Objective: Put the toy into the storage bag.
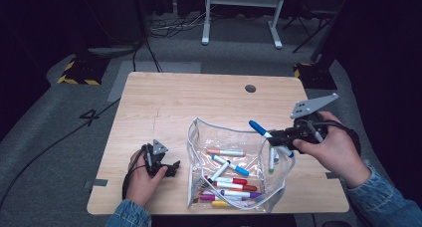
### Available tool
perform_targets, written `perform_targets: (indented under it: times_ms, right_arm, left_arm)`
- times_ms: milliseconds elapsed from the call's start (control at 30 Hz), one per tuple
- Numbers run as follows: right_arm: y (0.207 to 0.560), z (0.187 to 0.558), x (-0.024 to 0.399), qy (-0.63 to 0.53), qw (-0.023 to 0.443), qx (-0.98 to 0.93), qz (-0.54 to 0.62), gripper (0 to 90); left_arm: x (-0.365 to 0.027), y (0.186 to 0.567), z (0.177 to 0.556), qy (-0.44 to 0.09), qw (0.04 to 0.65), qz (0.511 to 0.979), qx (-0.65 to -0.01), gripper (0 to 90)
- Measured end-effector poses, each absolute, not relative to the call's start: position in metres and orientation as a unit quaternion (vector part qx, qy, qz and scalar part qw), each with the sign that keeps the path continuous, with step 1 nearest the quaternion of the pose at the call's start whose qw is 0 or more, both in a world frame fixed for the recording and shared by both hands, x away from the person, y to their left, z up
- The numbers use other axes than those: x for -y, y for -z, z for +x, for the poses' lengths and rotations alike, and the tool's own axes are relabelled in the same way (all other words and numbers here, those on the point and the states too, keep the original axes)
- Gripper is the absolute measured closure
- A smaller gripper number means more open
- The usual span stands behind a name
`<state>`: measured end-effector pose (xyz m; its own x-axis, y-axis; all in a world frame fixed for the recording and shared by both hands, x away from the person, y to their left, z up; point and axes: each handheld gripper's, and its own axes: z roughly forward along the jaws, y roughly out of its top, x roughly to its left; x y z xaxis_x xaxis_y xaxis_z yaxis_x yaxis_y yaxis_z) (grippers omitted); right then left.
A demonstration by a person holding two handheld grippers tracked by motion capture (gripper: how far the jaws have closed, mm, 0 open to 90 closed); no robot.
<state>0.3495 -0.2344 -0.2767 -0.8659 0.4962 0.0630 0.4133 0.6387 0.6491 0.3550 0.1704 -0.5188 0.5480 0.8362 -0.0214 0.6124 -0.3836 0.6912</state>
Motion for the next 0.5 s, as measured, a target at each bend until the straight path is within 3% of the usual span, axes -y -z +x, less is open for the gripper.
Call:
perform_targets:
  times_ms: [500]
  right_arm:
    - [0.301,0.355,0.161,-0.297,0.03,-0.94,0.168,77.2]
  left_arm:
    - [-0.17,0.519,0.355,-0.168,0.332,0.815,-0.445,9.6]
